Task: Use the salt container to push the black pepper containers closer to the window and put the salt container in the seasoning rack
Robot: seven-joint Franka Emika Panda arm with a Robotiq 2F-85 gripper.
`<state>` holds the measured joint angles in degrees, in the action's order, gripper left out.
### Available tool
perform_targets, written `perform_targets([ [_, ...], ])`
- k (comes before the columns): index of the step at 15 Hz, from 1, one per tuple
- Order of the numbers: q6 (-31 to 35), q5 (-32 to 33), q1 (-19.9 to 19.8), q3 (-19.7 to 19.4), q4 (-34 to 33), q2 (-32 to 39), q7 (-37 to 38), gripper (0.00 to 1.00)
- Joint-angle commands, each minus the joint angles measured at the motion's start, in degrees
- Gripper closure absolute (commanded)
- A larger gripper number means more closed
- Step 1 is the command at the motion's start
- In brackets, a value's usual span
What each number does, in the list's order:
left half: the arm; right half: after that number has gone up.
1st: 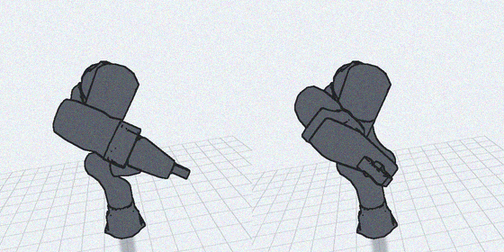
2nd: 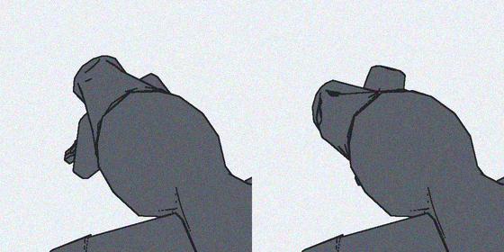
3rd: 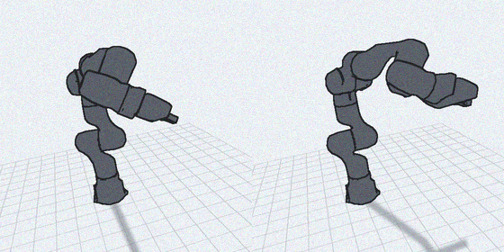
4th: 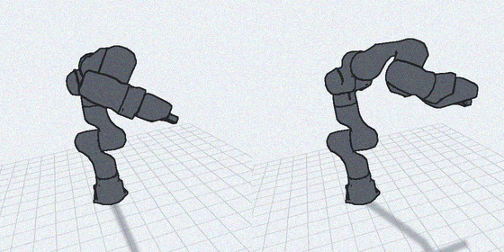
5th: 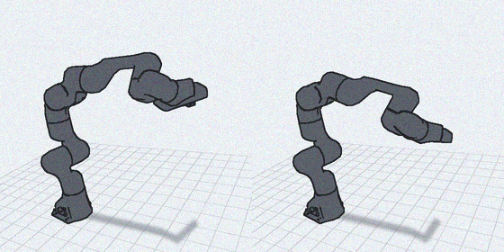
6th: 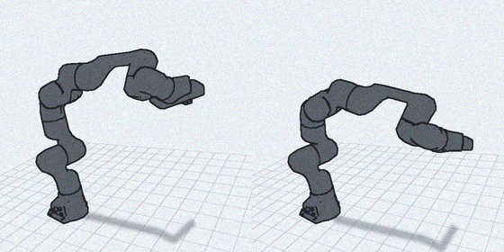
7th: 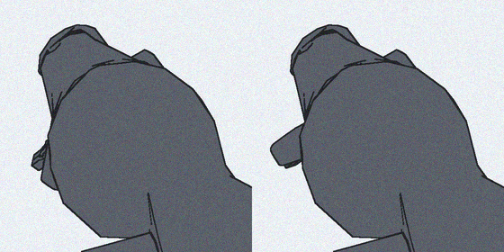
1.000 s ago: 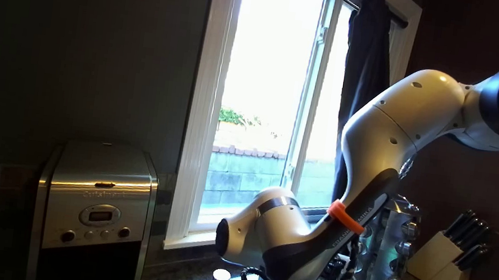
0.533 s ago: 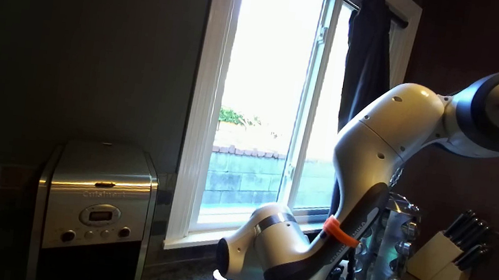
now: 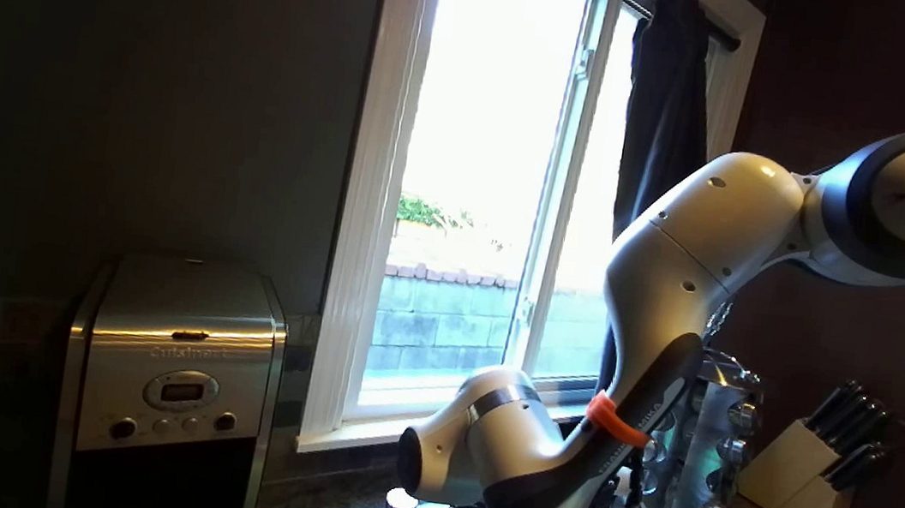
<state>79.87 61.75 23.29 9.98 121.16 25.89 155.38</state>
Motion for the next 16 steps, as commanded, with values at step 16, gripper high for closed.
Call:
perform_targets([
  [16,0.76,0.89,-3.28,1.14,-0.62,1.55,0.46,0.75],
])
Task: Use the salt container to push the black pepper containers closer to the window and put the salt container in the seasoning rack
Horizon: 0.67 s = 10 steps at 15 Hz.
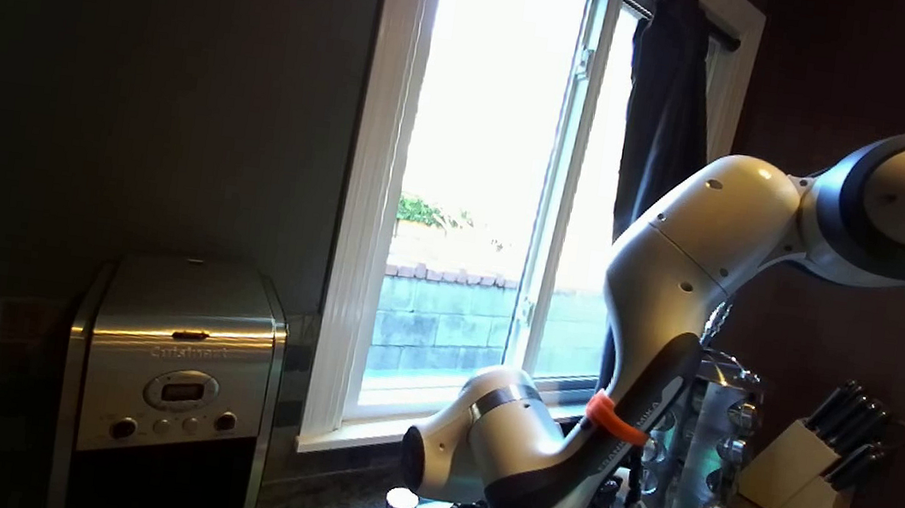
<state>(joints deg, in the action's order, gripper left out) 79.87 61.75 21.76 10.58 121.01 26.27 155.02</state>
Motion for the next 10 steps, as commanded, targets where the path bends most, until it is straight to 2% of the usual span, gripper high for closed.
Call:
perform_targets([
  [1,0.96,1.12,-2.13,0.45,-0.36,1.35,0.76,0.75],
  [10,3.10,3.68,-4.87,-0.45,-0.20,2.52,1.39,0.75],
])
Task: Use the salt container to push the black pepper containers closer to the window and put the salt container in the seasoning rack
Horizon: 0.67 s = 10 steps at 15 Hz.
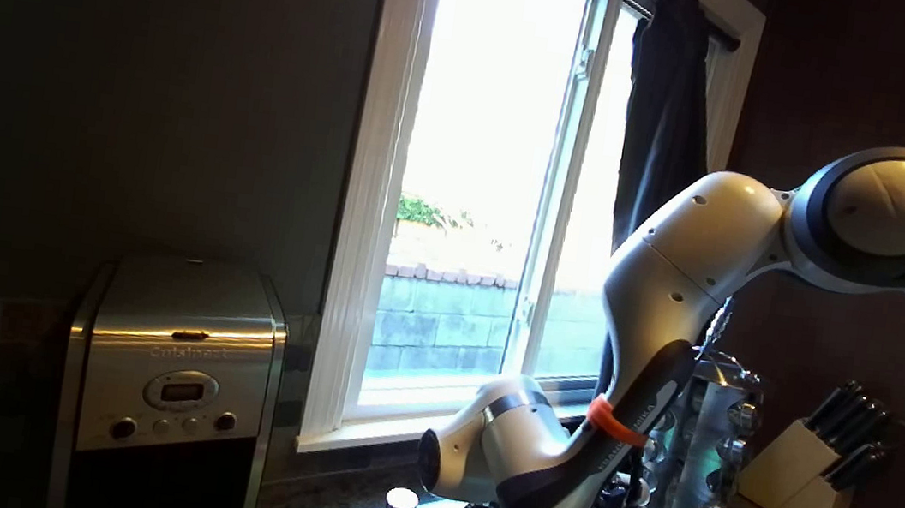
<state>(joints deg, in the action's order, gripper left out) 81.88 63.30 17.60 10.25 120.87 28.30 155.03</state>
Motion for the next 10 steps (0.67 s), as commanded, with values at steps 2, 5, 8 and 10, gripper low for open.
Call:
perform_targets([
  [2,0.73,2.84,-0.95,-0.21,-0.16,0.41,1.48,0.75],
  [5,0.48,3.75,-1.32,-0.23,-0.45,0.58,1.34,0.75],
  [8,0.41,4.33,-1.56,-0.30,-0.62,0.91,1.40,0.75],
  [10,0.19,4.53,-1.67,-0.39,-0.60,0.95,1.49,0.75],
])
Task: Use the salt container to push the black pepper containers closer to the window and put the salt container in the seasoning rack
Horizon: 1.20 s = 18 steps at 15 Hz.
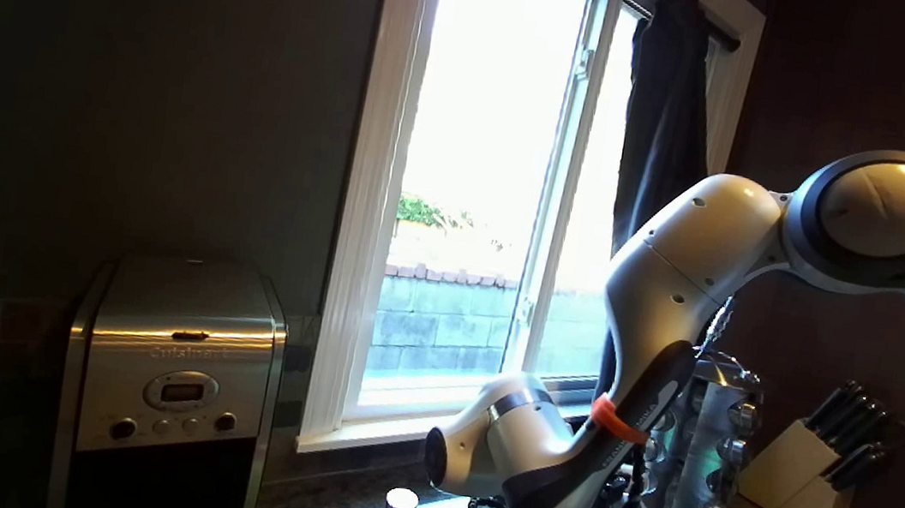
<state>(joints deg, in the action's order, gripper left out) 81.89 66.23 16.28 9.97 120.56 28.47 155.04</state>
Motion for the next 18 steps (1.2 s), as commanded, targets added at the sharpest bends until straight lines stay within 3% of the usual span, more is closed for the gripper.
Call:
perform_targets([
  [1,0.21,1.68,-0.42,-0.13,-0.26,0.79,1.45,0.75],
  [18,-0.66,4.13,-0.74,-0.73,-0.80,2.34,2.29,0.75],
])
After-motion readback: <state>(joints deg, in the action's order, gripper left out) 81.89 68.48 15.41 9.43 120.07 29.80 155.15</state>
